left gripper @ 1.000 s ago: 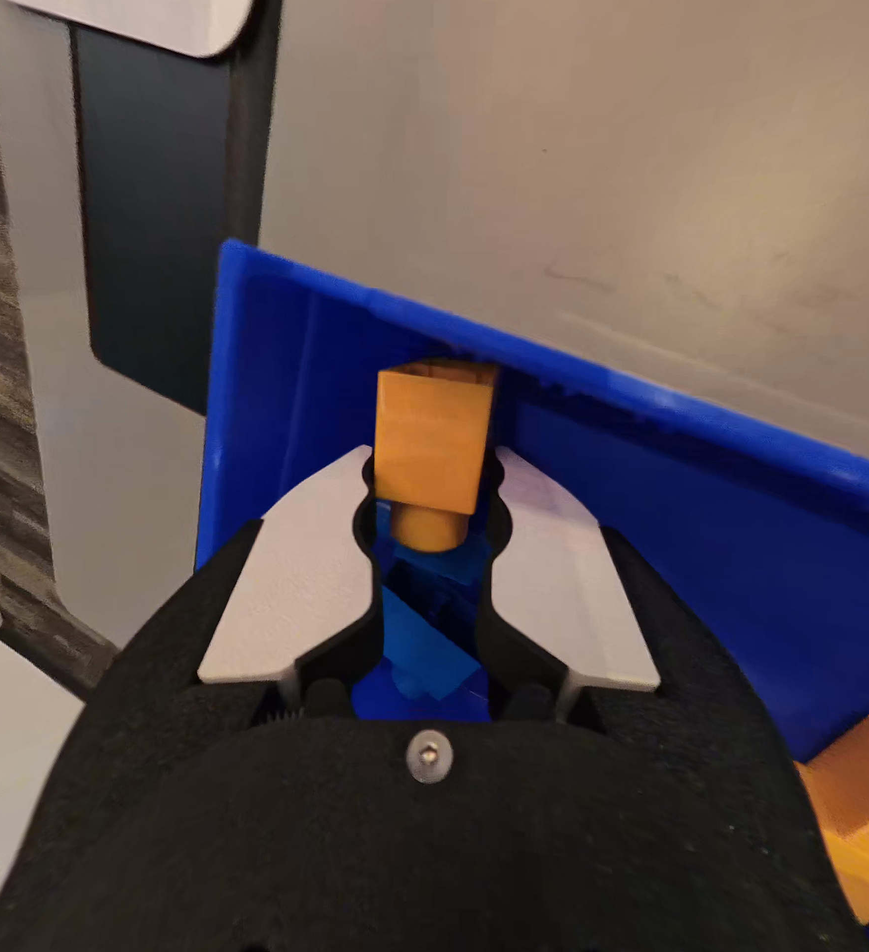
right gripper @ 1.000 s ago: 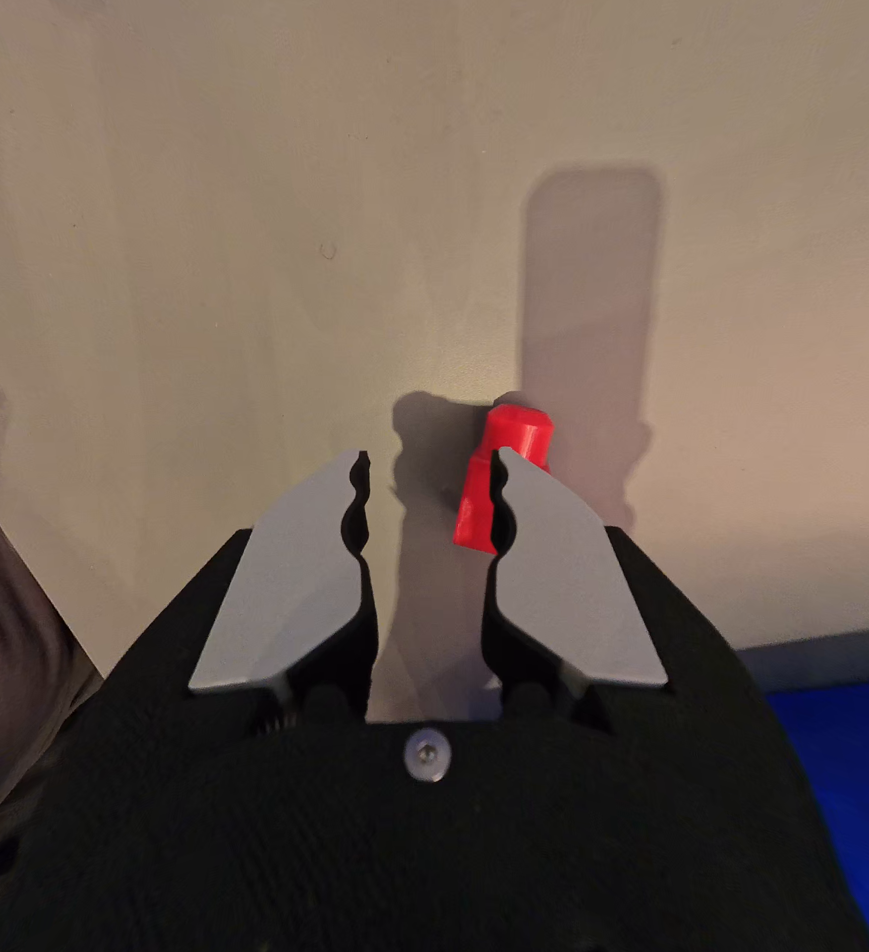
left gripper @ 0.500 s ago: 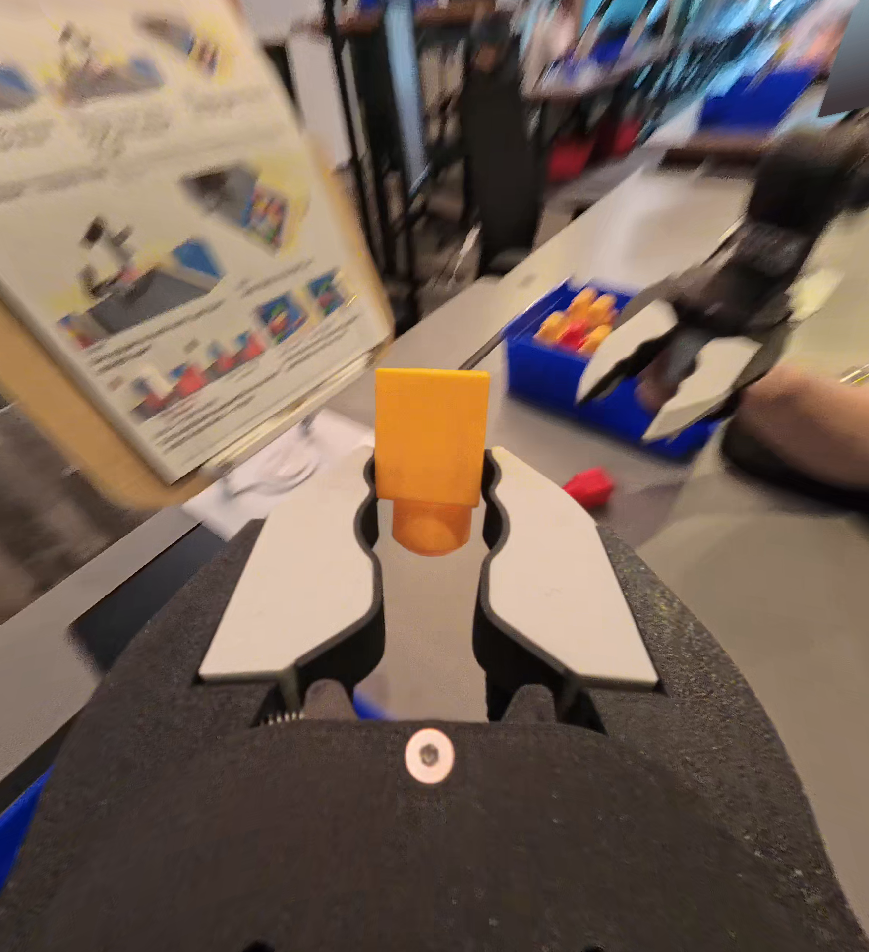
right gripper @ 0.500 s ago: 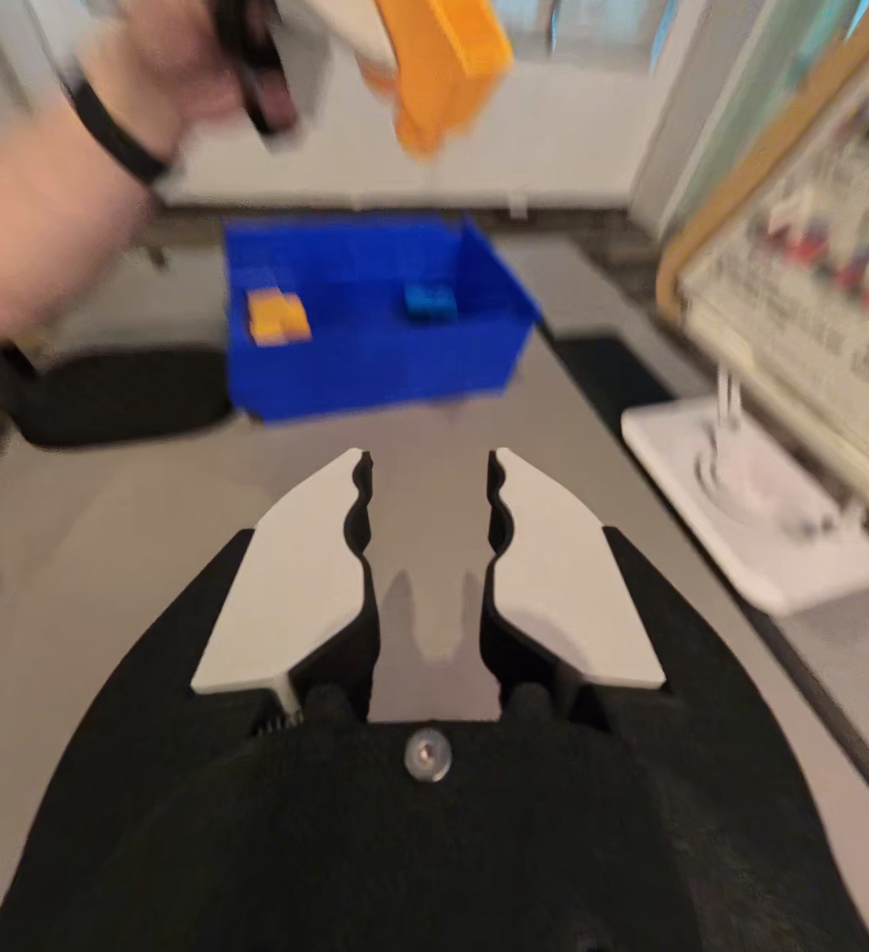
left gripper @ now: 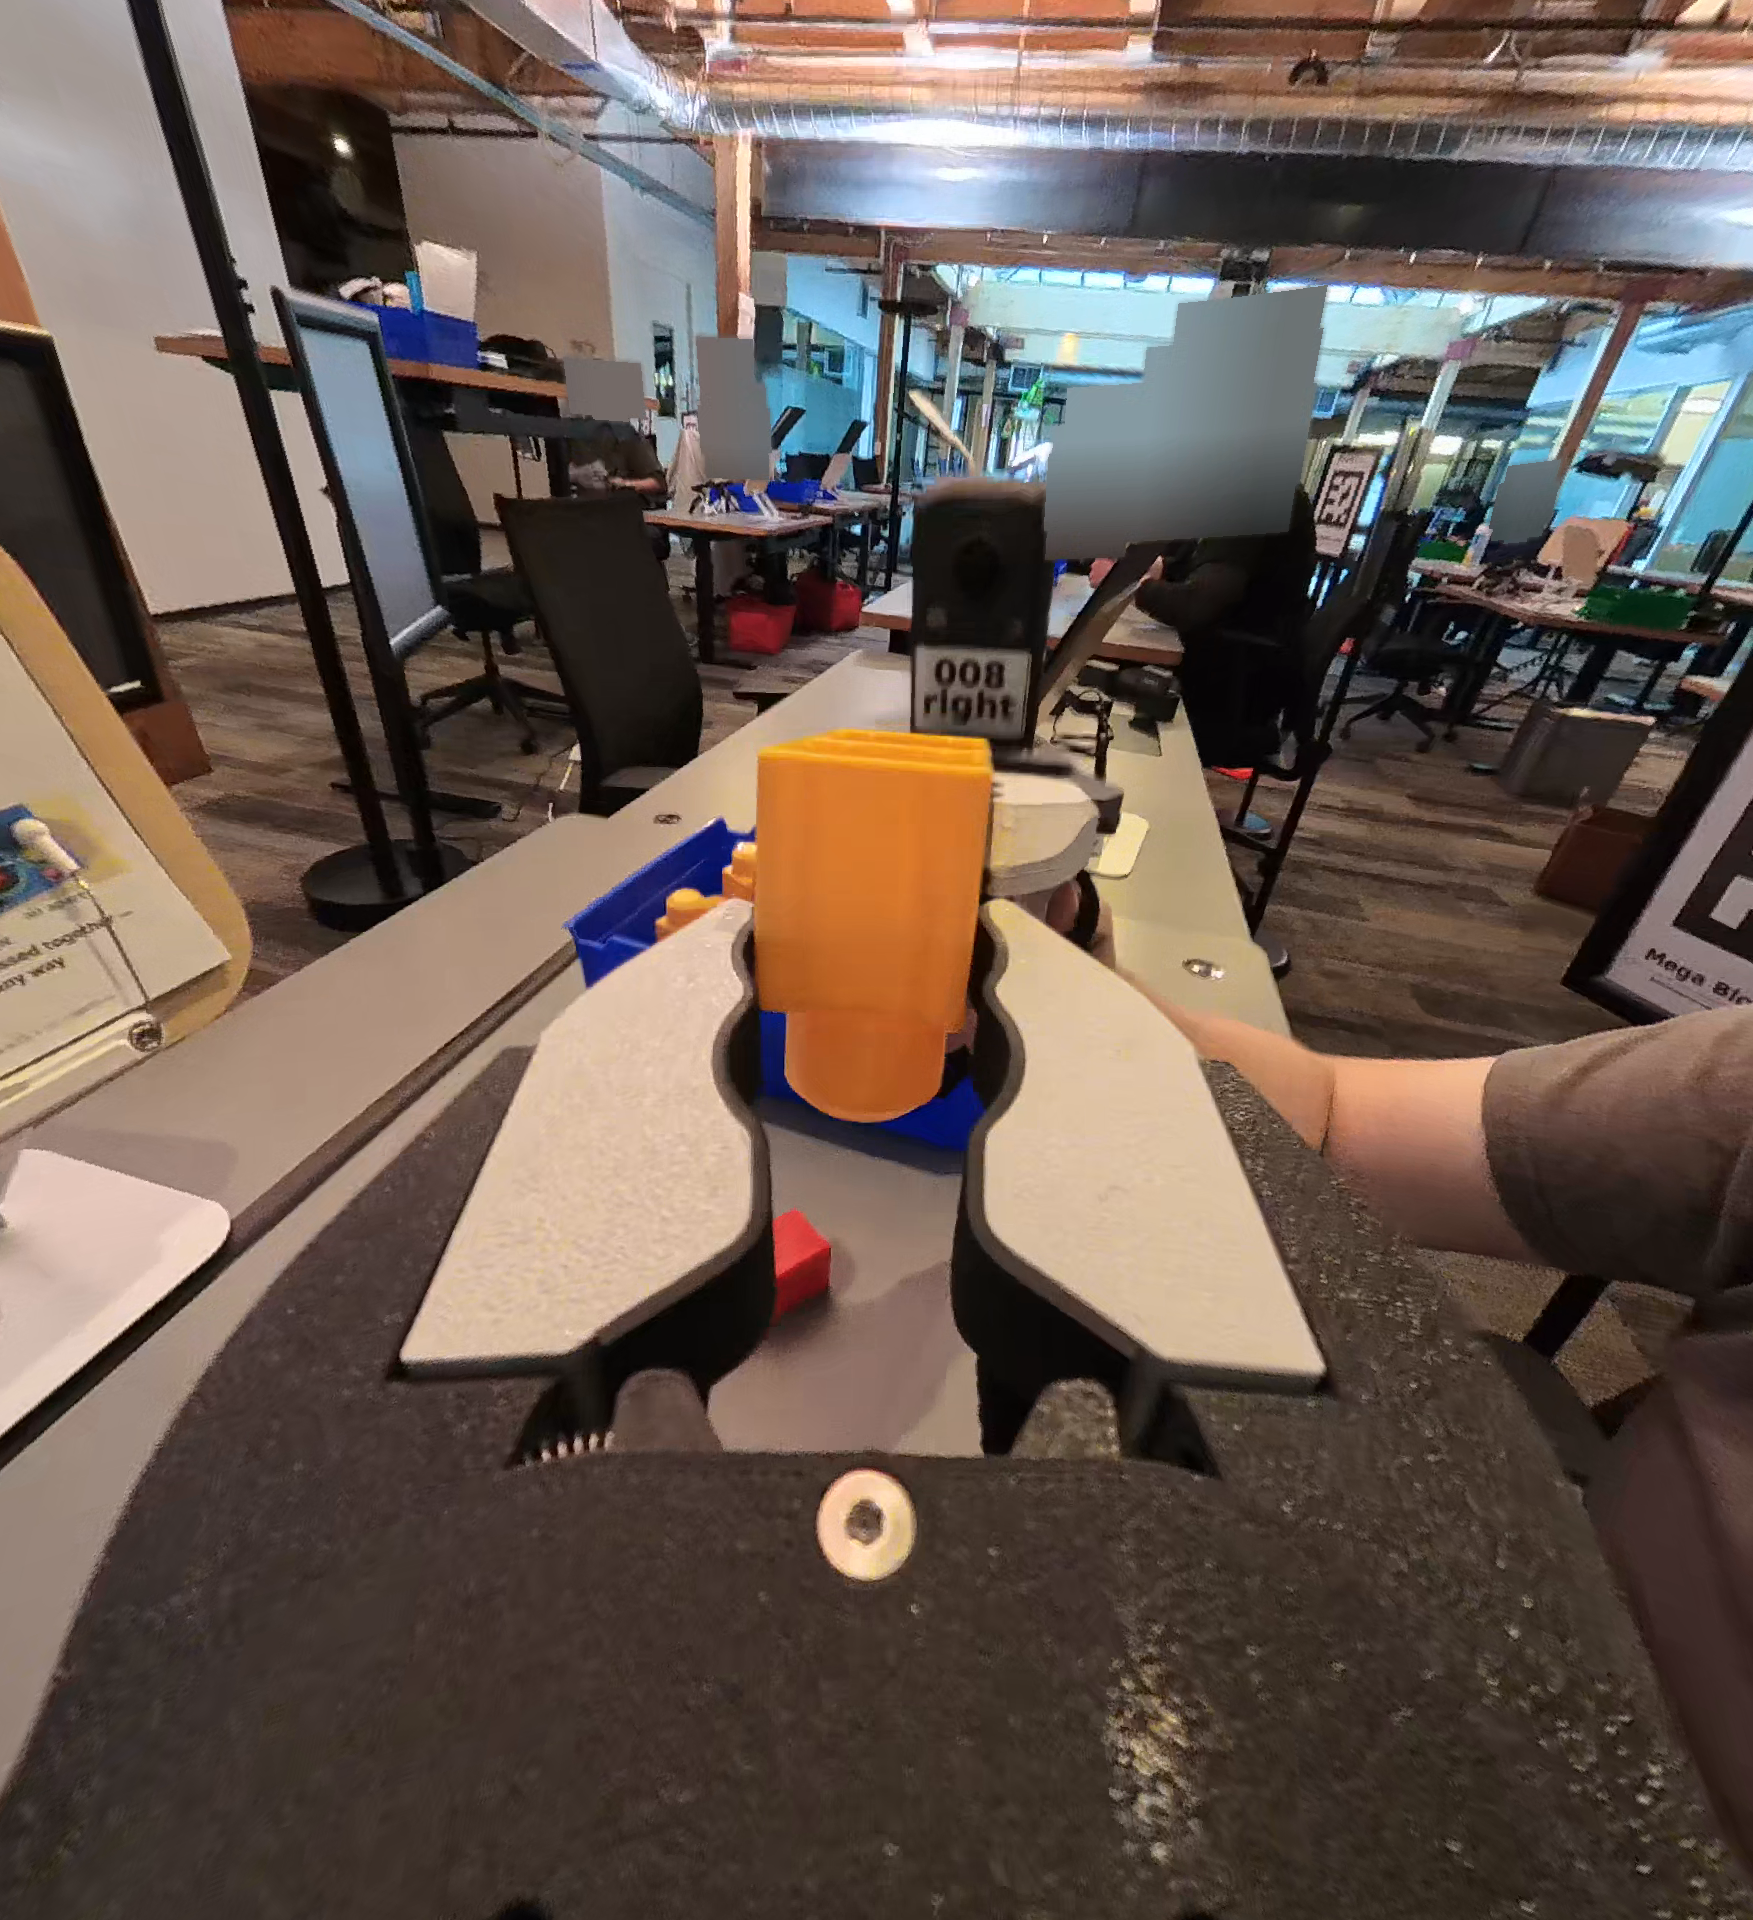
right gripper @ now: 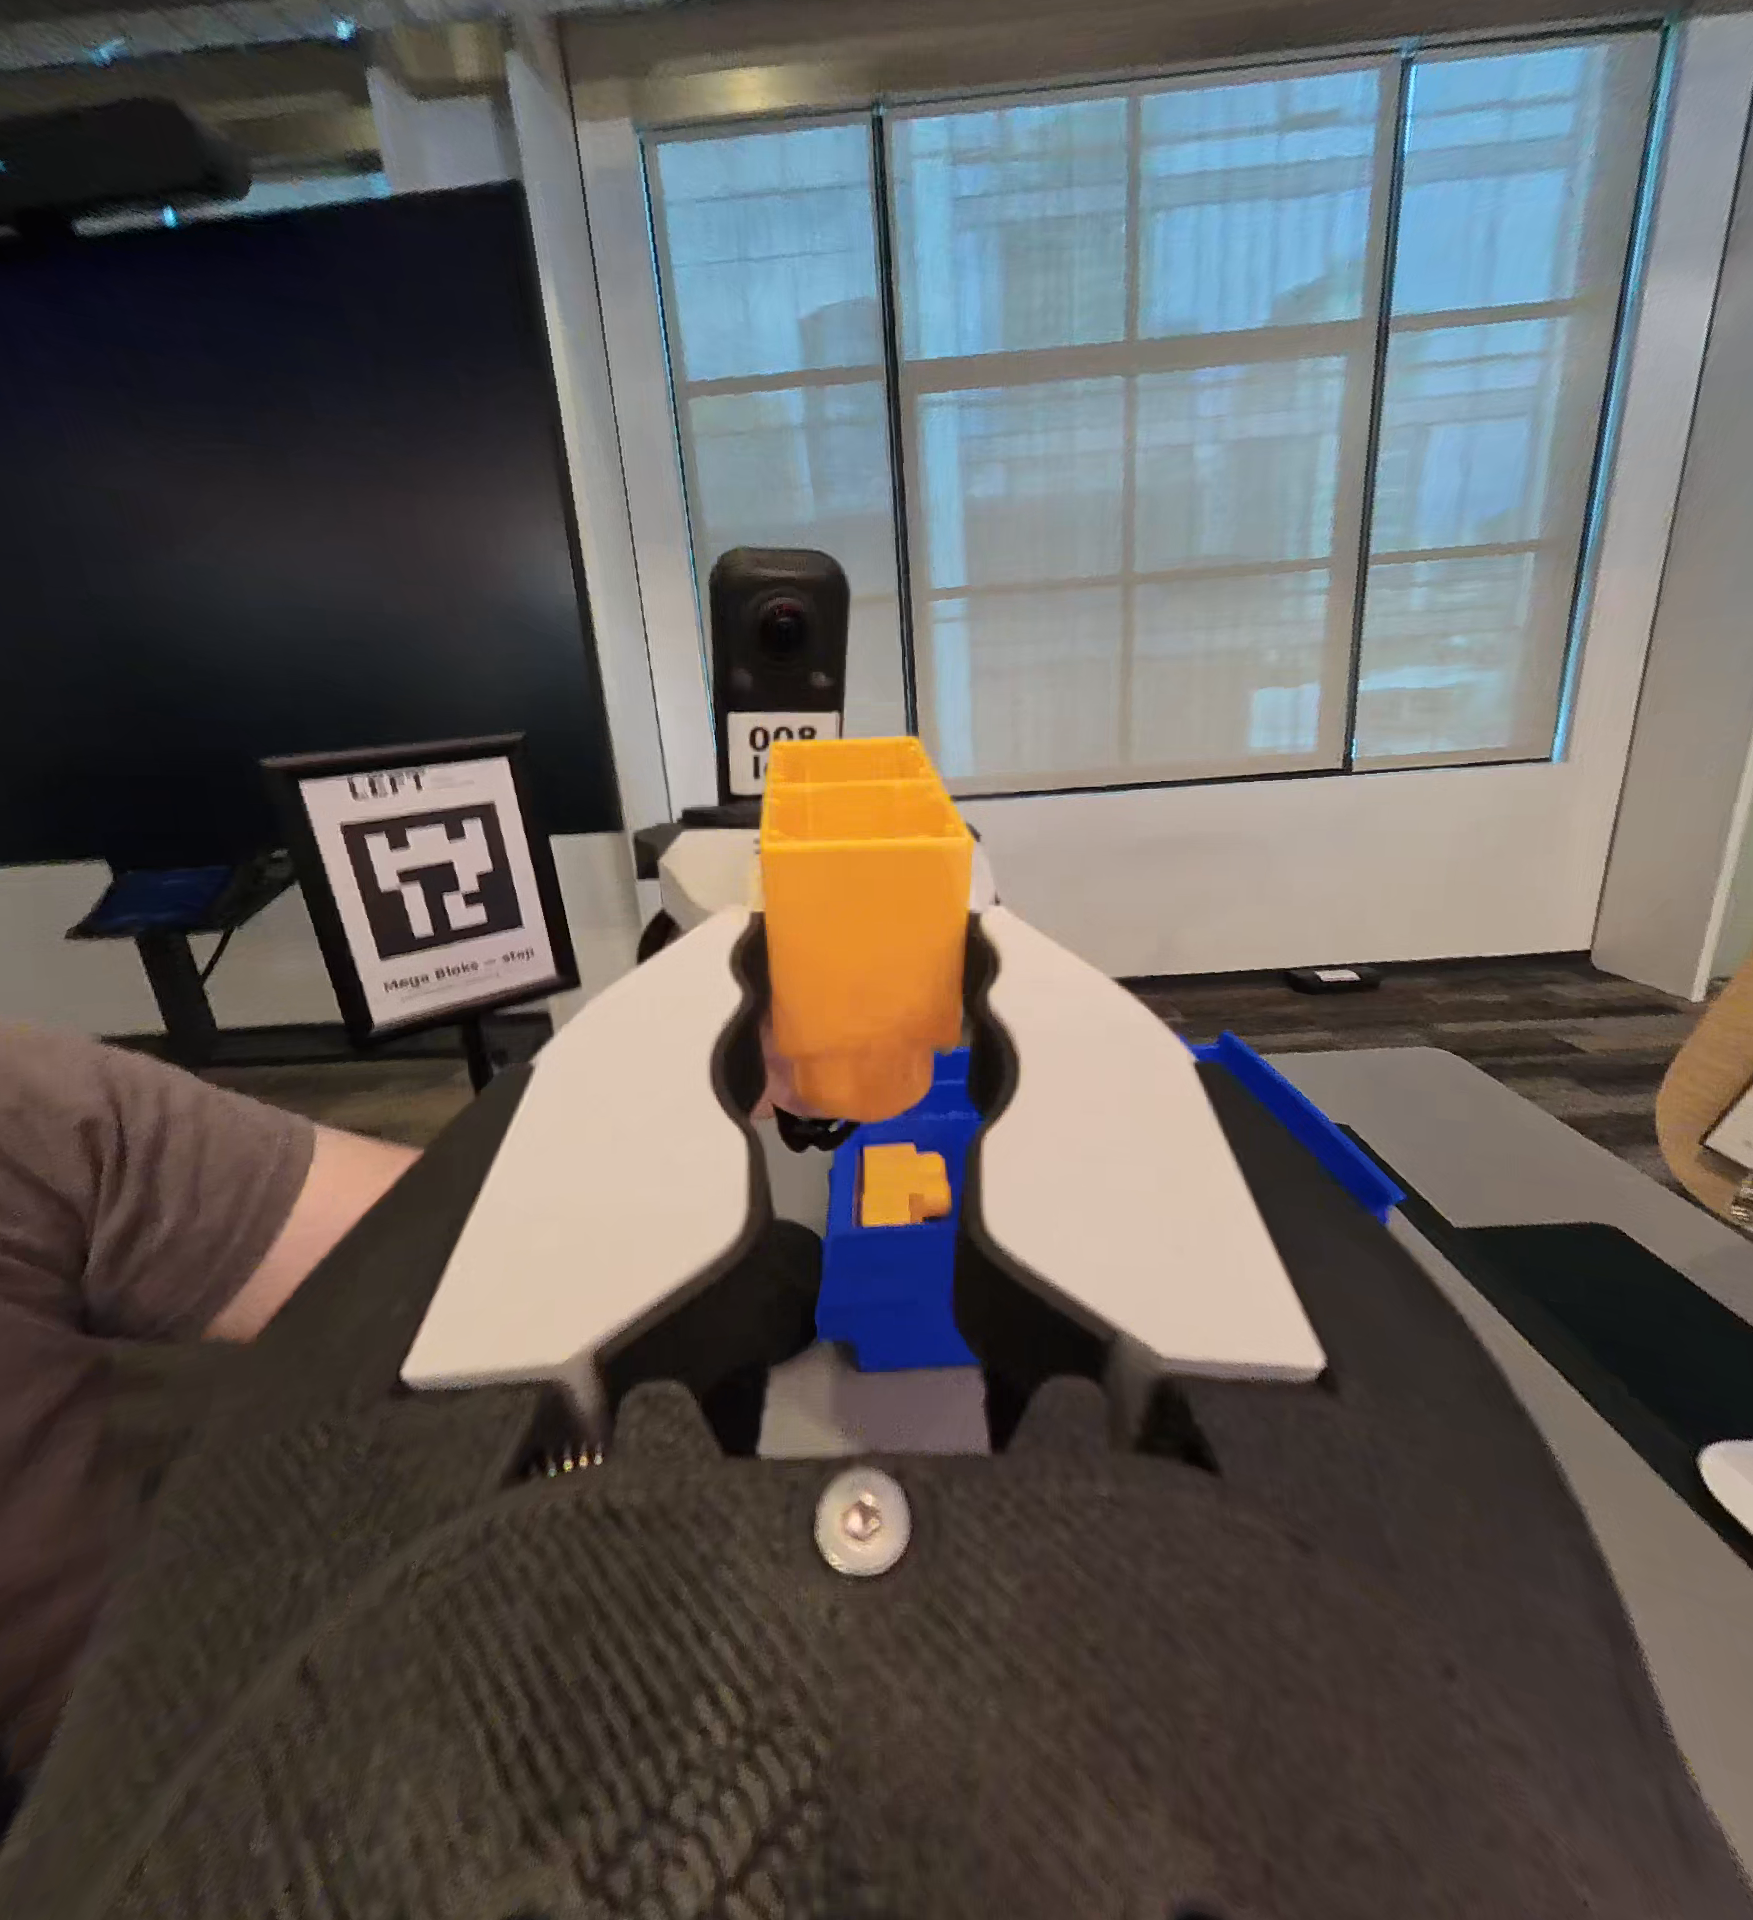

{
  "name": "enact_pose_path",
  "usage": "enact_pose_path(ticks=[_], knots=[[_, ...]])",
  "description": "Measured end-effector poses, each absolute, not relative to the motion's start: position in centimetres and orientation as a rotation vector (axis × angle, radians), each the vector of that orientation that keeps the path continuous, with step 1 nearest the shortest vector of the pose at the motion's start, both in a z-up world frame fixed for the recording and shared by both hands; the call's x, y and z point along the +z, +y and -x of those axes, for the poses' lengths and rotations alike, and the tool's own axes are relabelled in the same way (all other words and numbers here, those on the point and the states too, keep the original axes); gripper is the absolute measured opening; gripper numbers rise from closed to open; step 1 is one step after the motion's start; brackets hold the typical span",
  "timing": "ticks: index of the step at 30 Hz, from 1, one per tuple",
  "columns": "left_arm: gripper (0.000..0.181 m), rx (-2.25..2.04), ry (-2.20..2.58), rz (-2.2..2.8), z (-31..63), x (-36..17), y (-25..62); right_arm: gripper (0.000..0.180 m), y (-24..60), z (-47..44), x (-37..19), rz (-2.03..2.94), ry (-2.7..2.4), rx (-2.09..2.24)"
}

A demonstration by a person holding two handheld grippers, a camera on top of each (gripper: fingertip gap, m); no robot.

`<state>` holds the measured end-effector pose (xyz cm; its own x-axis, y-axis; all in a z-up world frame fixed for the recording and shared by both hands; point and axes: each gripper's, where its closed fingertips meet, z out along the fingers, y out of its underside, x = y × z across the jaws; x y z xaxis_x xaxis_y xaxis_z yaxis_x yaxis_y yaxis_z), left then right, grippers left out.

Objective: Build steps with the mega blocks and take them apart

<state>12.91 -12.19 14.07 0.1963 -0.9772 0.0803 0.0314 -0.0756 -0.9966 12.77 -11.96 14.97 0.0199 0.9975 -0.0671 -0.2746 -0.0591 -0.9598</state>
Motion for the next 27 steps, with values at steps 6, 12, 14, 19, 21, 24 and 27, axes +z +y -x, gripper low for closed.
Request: enact_pose_path(ticks=[6,12,14,19,21,24,27], knots=[[0.061,-0.864,1.158,1.404,-12.3,9.5,-10.9,0.036,-10.5,-14.1,10.3,1.396,-1.184,1.116],[0.066,-0.759,1.343,1.482,-13.2,5.3,-11.4,0.036,-10.6,-15.0,5.5,1.606,-1.417,0.866],[0.064,-0.743,1.409,1.513,-13.7,3.5,-11.5,0.037,-10.8,-14.7,4.3,1.635,-1.479,0.793],[0.037,-0.751,1.494,1.570,-14.6,1.1,-11.3,0.037,-11.4,-14.0,3.4,1.604,-1.562,0.719],[0.037,-0.866,1.407,1.531,-14.7,2.7,-11.2,0.037,-11.1,-13.7,4.9,1.503,-1.496,0.741],[0.037,-1.192,1.090,1.370,-13.8,8.1,-10.8,0.058,-10.4,-13.6,9.7,1.284,-1.223,0.904],[0.037,-1.401,0.835,1.229,-11.8,12.0,-10.3,0.059,-10.1,-14.2,12.6,1.111,-0.980,1.119]])
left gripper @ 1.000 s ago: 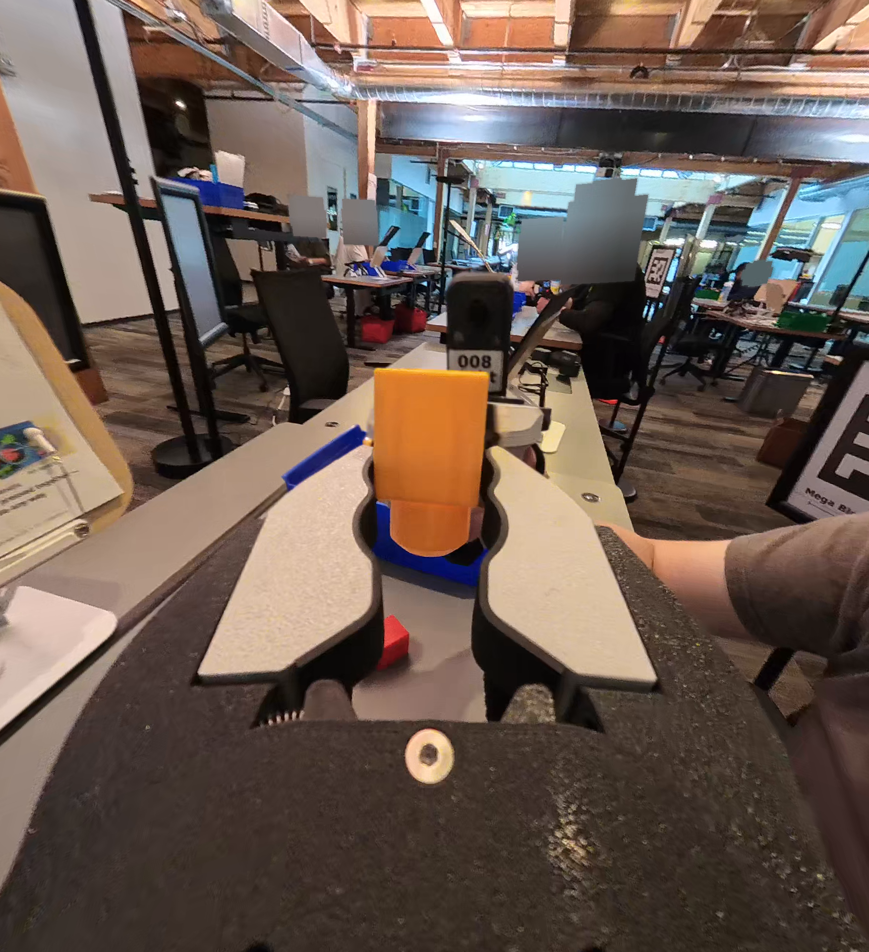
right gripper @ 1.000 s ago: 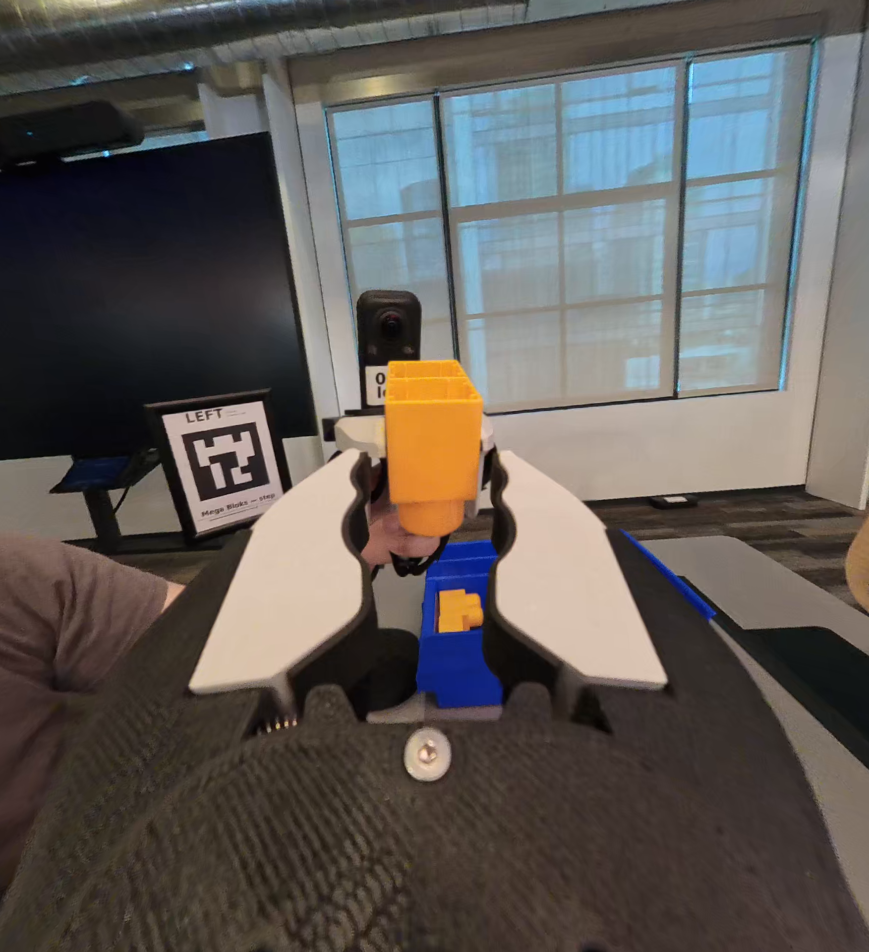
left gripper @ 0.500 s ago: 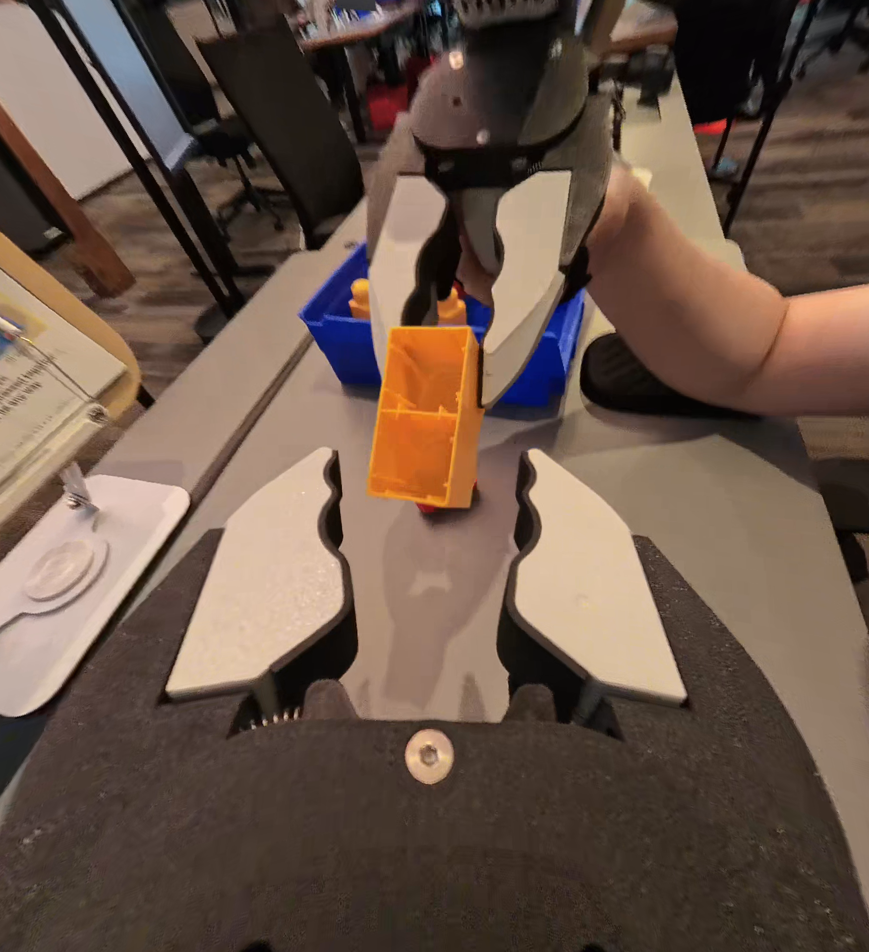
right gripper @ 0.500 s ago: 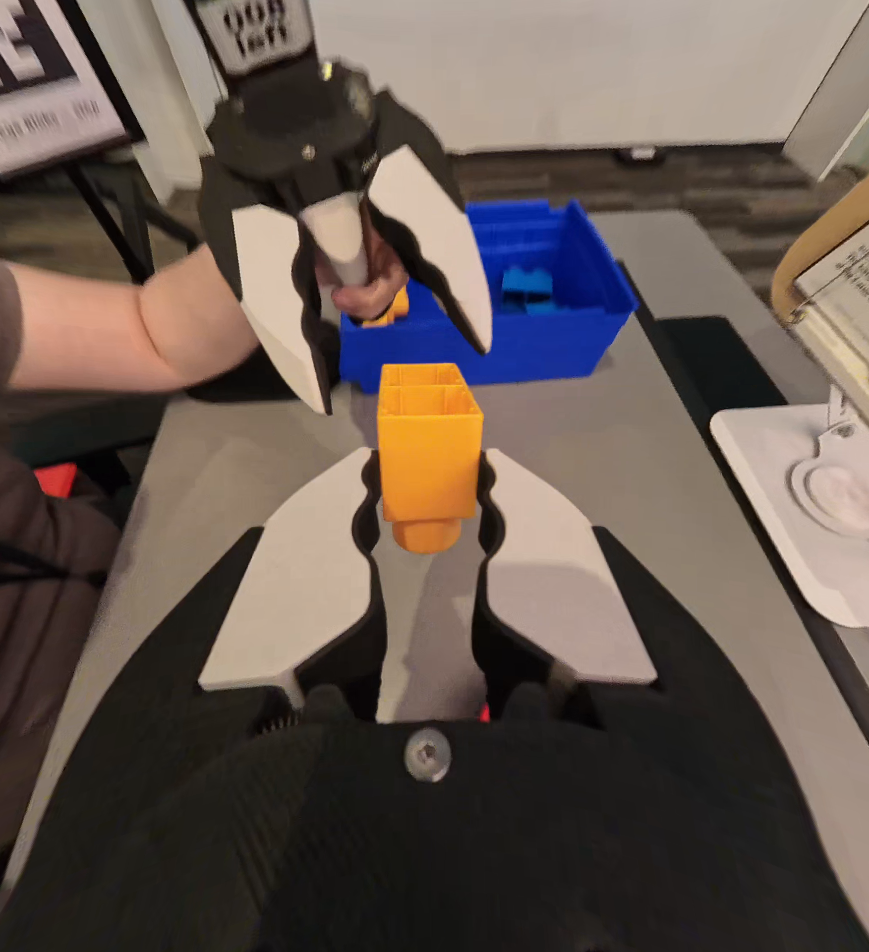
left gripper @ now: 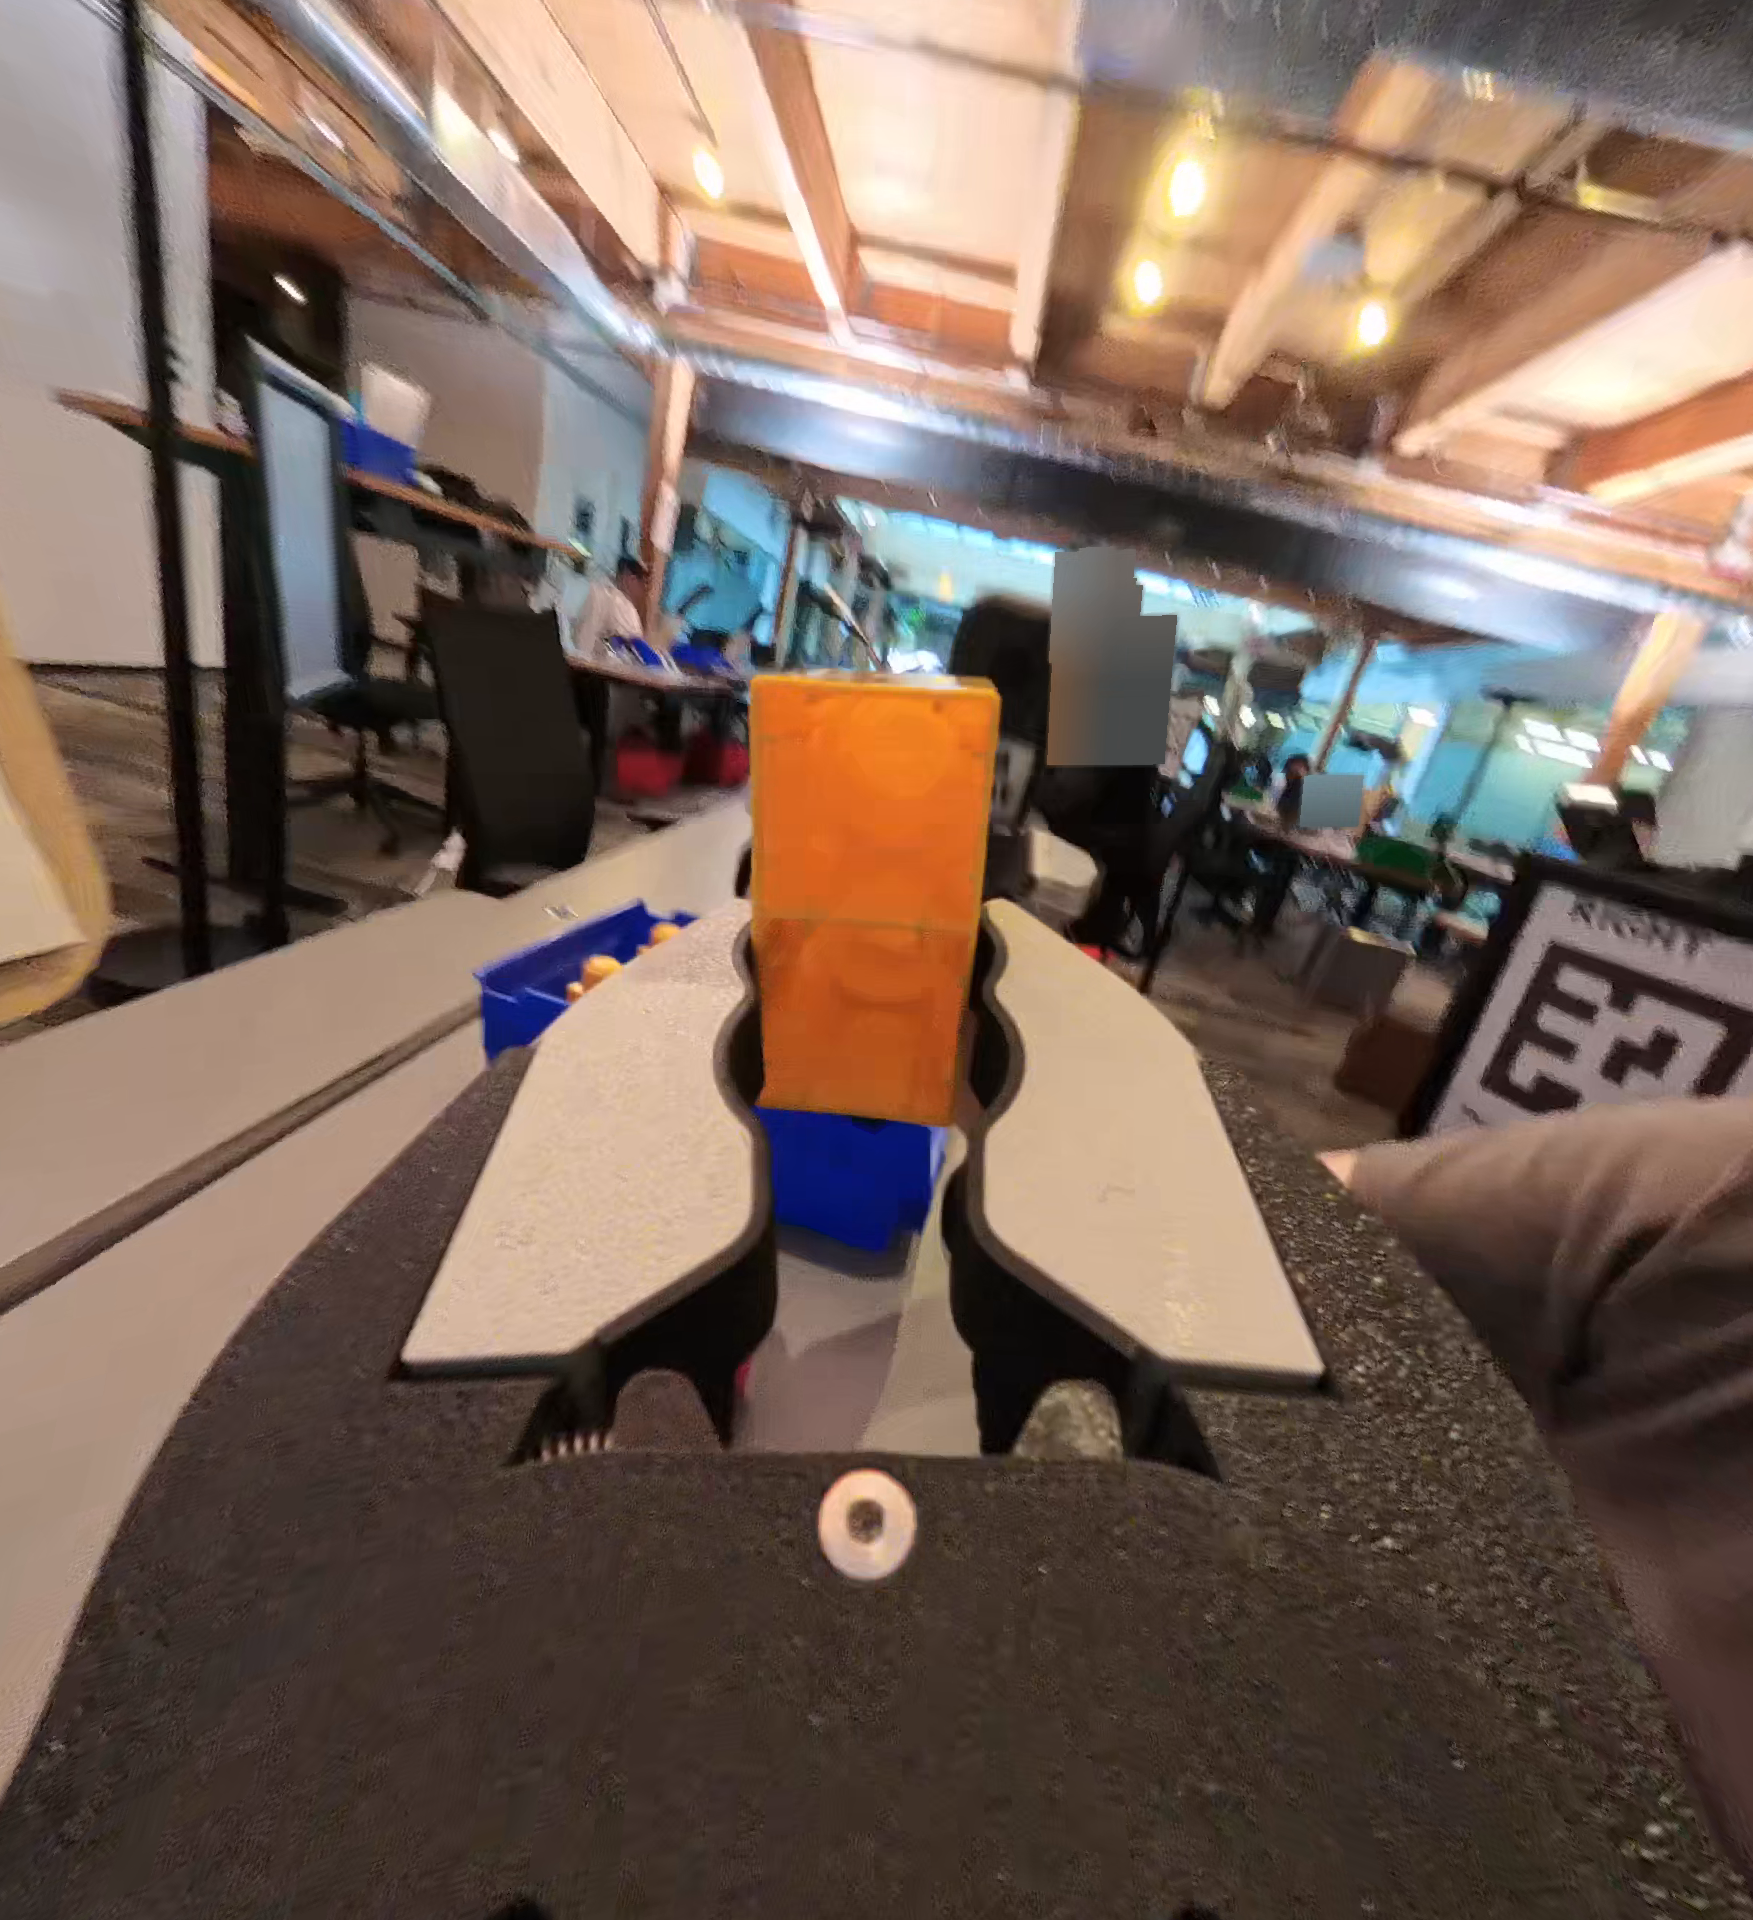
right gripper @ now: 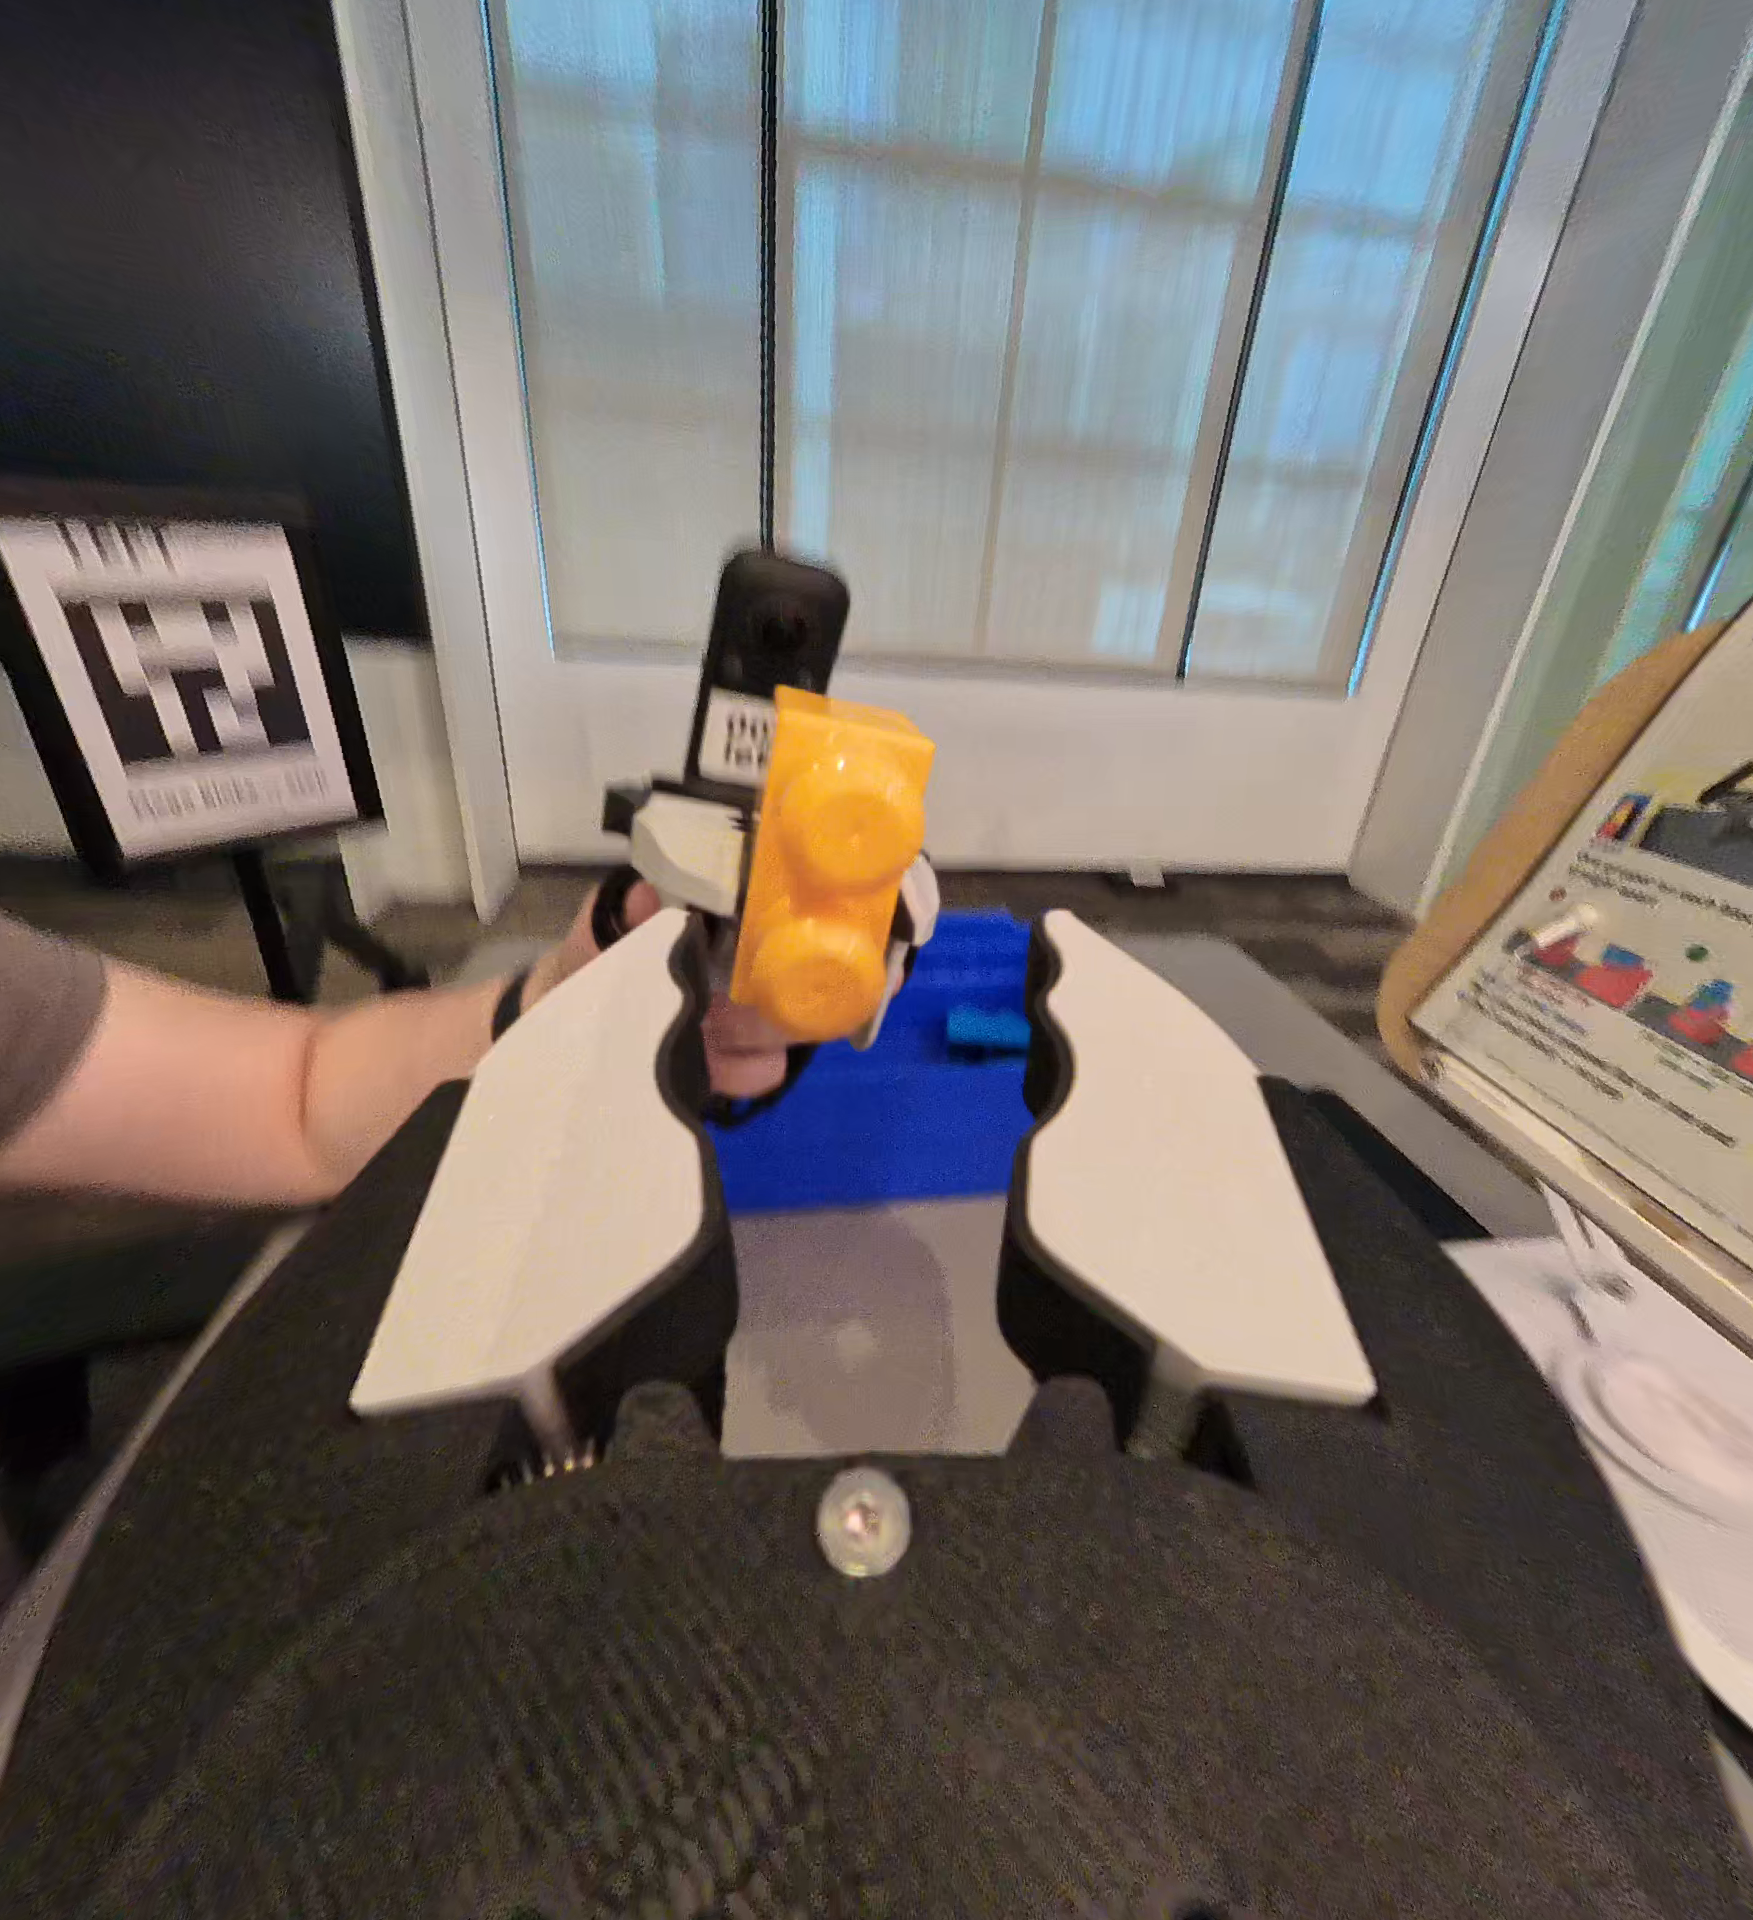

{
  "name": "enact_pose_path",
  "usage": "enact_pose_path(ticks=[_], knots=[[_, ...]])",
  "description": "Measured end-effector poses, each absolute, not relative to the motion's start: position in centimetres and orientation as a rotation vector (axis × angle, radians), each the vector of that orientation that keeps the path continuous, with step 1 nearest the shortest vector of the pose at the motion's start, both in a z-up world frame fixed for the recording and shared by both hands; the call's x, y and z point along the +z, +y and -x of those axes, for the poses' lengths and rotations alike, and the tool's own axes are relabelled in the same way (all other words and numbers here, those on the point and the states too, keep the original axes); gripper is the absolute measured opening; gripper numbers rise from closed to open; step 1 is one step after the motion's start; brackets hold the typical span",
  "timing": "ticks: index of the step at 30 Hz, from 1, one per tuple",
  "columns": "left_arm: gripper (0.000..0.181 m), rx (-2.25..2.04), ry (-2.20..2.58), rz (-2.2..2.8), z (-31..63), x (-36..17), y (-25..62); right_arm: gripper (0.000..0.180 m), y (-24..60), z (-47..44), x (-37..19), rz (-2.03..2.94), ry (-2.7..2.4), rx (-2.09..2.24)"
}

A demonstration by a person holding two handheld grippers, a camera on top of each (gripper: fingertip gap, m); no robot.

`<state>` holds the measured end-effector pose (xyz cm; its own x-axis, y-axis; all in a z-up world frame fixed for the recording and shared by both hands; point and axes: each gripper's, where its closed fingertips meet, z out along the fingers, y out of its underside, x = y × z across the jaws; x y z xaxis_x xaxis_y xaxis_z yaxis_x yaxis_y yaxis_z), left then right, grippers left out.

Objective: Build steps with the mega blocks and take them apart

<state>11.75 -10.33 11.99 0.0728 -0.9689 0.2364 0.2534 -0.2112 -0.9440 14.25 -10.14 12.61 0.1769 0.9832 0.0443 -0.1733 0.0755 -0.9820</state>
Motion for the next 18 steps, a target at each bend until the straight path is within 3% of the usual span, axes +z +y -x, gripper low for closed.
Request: enact_pose_path(ticks=[6,7,9,13,18], knots=[[0.037,-1.401,0.798,1.220,-12.1,11.9,-10.5,0.058,-10.5,-12.2,11.6,1.062,-0.823,1.412],[0.037,-1.402,0.800,1.219,-12.3,11.8,-10.7,0.055,-10.7,-12.1,11.6,1.040,-0.809,1.457],[0.037,-1.410,0.796,1.212,-12.6,11.7,-10.9,0.033,-11.0,-12.2,11.5,1.016,-0.780,1.525],[0.037,-1.398,0.829,1.243,-12.7,11.0,-10.6,0.031,-10.5,-12.4,11.1,1.081,-0.811,1.543],[0.056,-1.158,1.015,1.360,-11.7,9.2,-9.9,0.031,-10.6,-13.4,9.4,1.326,-1.085,1.389]])
